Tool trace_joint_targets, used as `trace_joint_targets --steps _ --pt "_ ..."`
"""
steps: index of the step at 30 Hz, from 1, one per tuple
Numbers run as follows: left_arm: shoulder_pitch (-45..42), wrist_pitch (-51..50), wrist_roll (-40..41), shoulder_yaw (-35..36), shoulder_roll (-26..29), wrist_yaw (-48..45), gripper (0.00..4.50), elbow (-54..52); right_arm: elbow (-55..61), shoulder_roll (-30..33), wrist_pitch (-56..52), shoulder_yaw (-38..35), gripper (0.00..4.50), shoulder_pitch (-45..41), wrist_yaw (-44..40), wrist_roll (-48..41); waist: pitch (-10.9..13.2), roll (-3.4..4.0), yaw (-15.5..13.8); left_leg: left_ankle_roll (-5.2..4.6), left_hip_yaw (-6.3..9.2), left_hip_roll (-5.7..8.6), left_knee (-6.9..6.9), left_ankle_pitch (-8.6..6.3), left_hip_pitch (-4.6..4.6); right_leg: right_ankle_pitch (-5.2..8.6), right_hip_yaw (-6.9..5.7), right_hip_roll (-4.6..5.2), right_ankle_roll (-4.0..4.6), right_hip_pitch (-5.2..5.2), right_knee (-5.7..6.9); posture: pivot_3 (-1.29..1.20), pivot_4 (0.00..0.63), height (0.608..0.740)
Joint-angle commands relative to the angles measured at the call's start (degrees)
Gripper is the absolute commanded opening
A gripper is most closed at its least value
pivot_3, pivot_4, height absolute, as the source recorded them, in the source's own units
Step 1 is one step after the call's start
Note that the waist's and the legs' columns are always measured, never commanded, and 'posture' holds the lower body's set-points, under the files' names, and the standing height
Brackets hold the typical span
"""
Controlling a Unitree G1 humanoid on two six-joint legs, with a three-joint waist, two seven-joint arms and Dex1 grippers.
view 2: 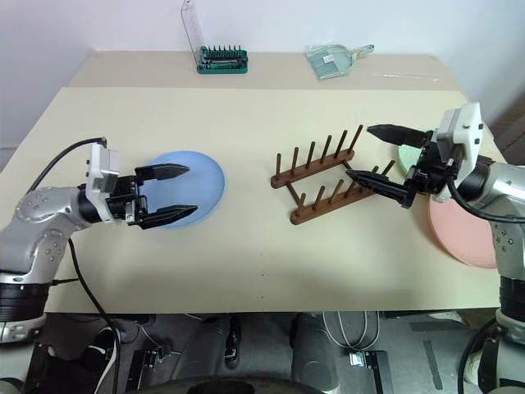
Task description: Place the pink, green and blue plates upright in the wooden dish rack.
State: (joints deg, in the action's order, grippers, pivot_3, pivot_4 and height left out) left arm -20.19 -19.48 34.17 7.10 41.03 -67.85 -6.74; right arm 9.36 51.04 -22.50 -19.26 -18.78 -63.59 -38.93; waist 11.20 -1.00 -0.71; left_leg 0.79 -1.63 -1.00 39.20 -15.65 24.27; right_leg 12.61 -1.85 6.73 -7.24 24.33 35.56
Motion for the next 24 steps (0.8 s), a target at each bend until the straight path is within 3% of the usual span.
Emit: trace_joint_targets --steps 1,16,24 --pt "-1.98 1.76 -0.97 -0.38 -0.01 -0.73 4.50 0.69 2.44 -0.51 -0.03 -0.84 4.46 0.14 0.73 -0.87 0.00 0.00 -0.12 0.00 0.01 0.00 0.01 0.00 0.01 0.00 0.00 0.00 0.00 0.00 -0.01 0.00 0.150 0.724" --pt "-4.95 0.17 -2.22 -1.28 0.09 0.48 4.50 1.18 1.39 -3.99 0.28 2.41 4.46 -5.75 3.01 -0.77 0.00 0.00 0.06 0.00 0.00 0.01 0.02 0.00 0.01 0.00 0.01 0.02 0.00 -0.01 0.00 0.00 0.150 0.724" --pt "-2.66 -4.14 -0.54 -1.66 0.56 2.64 4.50 -4.62 -0.43 -6.38 2.59 3.64 4.46 -6.21 1.53 0.03 0.00 0.00 -0.11 0.00 0.01 0.02 0.02 0.00 0.04 0.00 0.00 0.02 -0.01 -0.01 -0.03 0.00 0.150 0.724"
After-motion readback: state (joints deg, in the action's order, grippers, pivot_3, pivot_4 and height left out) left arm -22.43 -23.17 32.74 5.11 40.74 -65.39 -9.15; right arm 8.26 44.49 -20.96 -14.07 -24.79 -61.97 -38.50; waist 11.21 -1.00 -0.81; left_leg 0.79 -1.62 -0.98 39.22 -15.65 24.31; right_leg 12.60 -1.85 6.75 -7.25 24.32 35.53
